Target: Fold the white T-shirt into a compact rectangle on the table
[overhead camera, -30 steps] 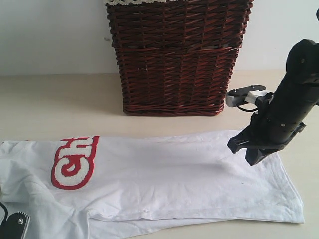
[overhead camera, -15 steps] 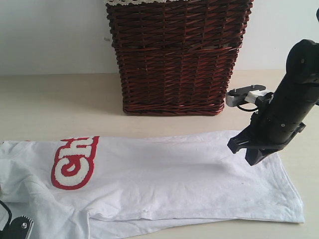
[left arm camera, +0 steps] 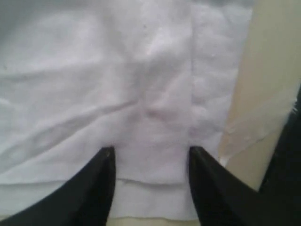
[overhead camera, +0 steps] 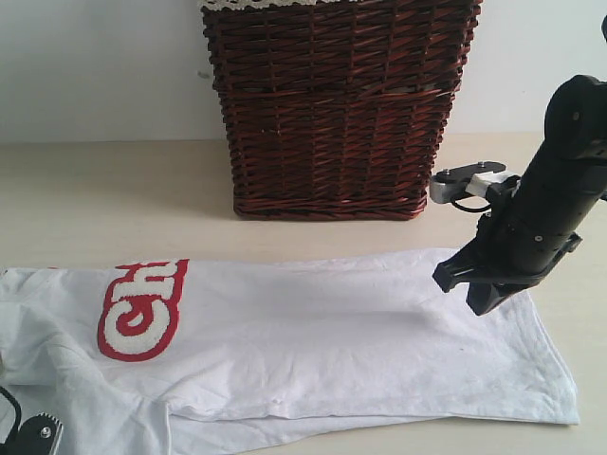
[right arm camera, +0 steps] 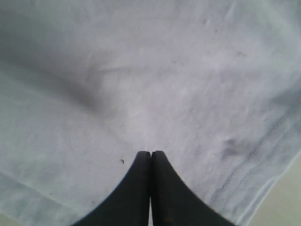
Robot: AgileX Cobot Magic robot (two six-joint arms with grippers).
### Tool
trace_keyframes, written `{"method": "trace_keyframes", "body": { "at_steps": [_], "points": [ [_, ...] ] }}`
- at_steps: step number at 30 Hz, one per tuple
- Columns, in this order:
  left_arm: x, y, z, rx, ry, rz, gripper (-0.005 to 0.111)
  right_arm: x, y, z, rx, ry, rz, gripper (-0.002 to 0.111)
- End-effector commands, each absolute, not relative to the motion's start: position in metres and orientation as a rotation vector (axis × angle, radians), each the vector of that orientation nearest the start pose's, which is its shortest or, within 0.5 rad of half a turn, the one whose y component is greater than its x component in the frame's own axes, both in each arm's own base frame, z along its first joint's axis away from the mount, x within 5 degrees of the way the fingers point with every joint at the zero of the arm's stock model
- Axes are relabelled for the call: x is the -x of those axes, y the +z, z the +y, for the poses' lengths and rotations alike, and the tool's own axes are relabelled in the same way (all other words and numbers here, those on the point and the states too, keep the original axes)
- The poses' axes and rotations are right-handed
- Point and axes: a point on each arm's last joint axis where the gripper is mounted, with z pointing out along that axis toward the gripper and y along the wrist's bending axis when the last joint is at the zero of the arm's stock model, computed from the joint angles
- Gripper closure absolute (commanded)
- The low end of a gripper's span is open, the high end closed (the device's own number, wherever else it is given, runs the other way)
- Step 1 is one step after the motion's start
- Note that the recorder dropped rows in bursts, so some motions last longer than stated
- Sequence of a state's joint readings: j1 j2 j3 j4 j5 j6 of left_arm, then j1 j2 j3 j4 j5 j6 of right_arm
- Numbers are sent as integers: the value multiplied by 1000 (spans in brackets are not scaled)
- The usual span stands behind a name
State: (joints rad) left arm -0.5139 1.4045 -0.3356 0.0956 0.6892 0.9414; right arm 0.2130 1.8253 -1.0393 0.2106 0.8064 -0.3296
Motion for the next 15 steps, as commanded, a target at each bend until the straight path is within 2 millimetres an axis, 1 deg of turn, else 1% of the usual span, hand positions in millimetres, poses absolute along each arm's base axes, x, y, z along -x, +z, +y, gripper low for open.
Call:
{"method": "trace_keyframes", "body": {
  "at_steps": [1, 3, 6, 8, 9, 10, 11, 12, 13, 15],
  "points": [
    [-124, 119, -64, -2260, 59, 2340, 46, -313, 157, 81, 614, 231, 2977, 108],
    [-124, 119, -64, -2258, 60, 2337, 45, -313, 157, 81, 614, 231, 2977, 108],
    [-125, 119, -65, -2249, 63, 2327, 46, -313, 157, 81, 614, 231, 2977, 108],
    [-127, 117, -66, -2256, 72, 2314, 58, -313, 157, 81, 614, 231, 2977, 108],
    [-127, 116, -65, -2266, 75, 2312, 69, -313, 157, 81, 614, 231, 2977, 108],
    [-127, 116, -65, -2266, 75, 2312, 75, -313, 157, 81, 614, 231, 2977, 108],
    [-127, 116, -65, -2269, 76, 2312, 85, -314, 157, 81, 613, 231, 2975, 108],
    [-126, 116, -65, -2274, 77, 2313, 90, -314, 157, 81, 614, 228, 2973, 108],
    [-126, 116, -65, -2280, 78, 2315, 98, -314, 157, 81, 614, 228, 2973, 108],
    [-125, 116, -64, -2290, 75, 2326, 104, -314, 157, 81, 614, 228, 2973, 108]
  ]
}}
